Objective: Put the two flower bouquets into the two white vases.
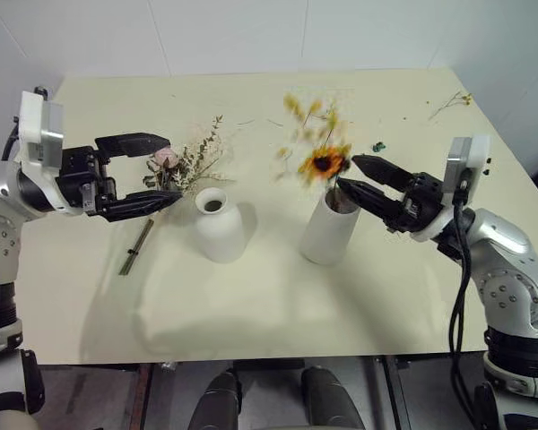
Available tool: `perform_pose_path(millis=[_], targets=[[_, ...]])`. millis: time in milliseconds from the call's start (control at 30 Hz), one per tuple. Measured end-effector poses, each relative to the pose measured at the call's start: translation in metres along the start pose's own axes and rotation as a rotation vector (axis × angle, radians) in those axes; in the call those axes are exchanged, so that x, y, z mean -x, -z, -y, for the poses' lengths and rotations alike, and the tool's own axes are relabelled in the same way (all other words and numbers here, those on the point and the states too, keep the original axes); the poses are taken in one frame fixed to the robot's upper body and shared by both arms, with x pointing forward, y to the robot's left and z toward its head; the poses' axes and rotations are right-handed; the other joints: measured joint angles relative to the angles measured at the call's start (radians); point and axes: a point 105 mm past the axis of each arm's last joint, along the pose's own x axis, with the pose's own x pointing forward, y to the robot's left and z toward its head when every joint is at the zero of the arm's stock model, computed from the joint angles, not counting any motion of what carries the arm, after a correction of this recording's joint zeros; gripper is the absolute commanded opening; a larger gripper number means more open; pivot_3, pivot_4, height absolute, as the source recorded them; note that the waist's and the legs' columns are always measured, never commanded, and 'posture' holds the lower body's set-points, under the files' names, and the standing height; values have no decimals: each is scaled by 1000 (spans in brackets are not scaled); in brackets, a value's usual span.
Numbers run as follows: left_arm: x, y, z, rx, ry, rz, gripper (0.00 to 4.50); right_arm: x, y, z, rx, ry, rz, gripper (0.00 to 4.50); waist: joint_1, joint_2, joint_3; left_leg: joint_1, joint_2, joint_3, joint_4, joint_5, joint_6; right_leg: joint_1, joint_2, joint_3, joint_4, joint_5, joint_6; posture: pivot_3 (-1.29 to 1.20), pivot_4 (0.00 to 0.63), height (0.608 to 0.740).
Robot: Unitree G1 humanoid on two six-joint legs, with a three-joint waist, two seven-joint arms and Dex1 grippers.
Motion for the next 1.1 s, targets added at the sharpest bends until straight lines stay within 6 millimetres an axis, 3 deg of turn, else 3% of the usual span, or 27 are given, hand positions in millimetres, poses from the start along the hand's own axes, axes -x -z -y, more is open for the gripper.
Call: perform_pose_path(millis=[67, 267, 433, 533, 700, 900, 1100], targets=[[2, -2, -9, -11, -32, -16, 4500, 7, -5, 7, 37, 9, -29, 4380, 1, -1, 0, 0, 0, 0, 1, 0, 0, 1, 0, 0, 0, 0, 0, 0, 150, 740], [24, 18, -46, 85, -238, -307, 4500, 51, -27, 41, 145, 38, -191, 4448, -1, -1, 1, 0, 0, 0, 0, -1, 2, 1, 1, 0, -2, 1, 1, 0, 150, 740], [41, 51, -61, 265, -368, -555, 4500, 69, -31, 39, 107, -57, -320, 4448, -6, -1, 1, 0, 0, 2, 0, -1, 2, 0, 1, 1, -1, 0, 1, 0, 150, 740], [58, 66, -63, 407, -476, -692, 4500, 76, -43, 26, 26, -160, -375, 4448, -7, -1, 2, 0, 1, 2, 0, -1, 3, 0, 2, 1, -1, 0, 1, 0, 150, 740], [63, 88, -56, 494, -523, -854, 4500, 70, -58, 15, 3, -250, -336, 4448, -5, -3, 3, 0, 0, 2, 1, -1, 3, 0, 1, 1, 0, 1, 1, 0, 150, 740], [49, 103, -44, 540, -535, -905, 4500, 60, -59, -4, -18, -352, -337, 4448, -1, -4, 3, -2, 0, 2, 1, -1, 3, -1, 1, 1, -2, 1, 1, 0, 150, 740], [39, 136, -32, 562, -549, -955, 4500, 47, -64, -27, -24, -442, -305, 4448, 0, -9, 6, -2, 0, 2, 2, -2, 3, -1, 1, 1, -1, 1, 1, 0, 150, 740]])
